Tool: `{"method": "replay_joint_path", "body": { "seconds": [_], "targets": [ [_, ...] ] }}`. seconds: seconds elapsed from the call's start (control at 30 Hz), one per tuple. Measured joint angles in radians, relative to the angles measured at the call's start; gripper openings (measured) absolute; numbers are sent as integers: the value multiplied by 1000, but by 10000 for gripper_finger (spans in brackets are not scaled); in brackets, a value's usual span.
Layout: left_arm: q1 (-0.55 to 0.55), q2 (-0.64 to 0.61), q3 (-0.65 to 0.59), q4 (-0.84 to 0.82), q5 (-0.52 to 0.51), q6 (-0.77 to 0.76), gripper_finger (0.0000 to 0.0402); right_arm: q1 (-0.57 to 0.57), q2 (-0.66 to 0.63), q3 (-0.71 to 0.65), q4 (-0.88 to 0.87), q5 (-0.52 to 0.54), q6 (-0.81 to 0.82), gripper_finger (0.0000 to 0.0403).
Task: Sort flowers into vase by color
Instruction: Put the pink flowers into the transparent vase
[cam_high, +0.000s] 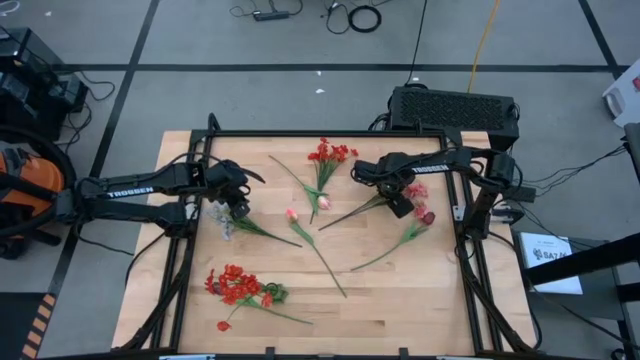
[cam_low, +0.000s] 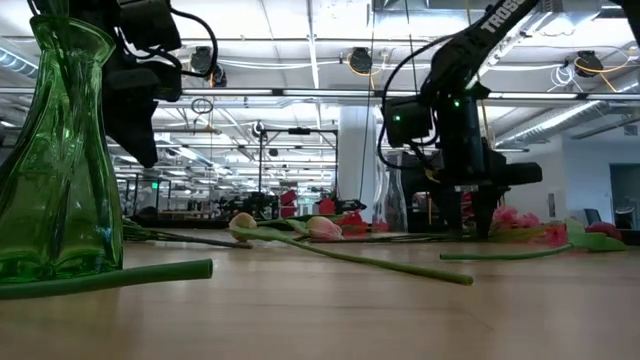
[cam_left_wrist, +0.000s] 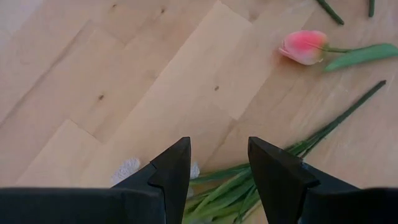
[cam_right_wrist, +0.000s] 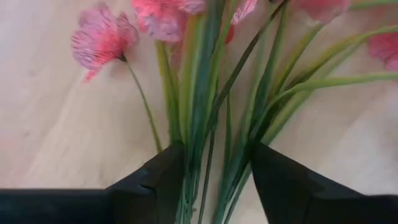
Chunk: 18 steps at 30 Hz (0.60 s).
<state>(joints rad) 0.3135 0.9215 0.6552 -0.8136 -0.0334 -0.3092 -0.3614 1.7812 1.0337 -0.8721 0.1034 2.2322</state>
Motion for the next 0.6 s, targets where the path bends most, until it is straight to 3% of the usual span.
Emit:
{"method": "replay_joint_path", "body": {
  "seconds": [0.4,0.6],
  "targets": [
    [0,0,0,1,2,0,168,37,-35,-62,39,69,2,17],
    [0,0,0,5,2,1,168,34,-146,-64,-12,211,-185,15]
  ]
}}
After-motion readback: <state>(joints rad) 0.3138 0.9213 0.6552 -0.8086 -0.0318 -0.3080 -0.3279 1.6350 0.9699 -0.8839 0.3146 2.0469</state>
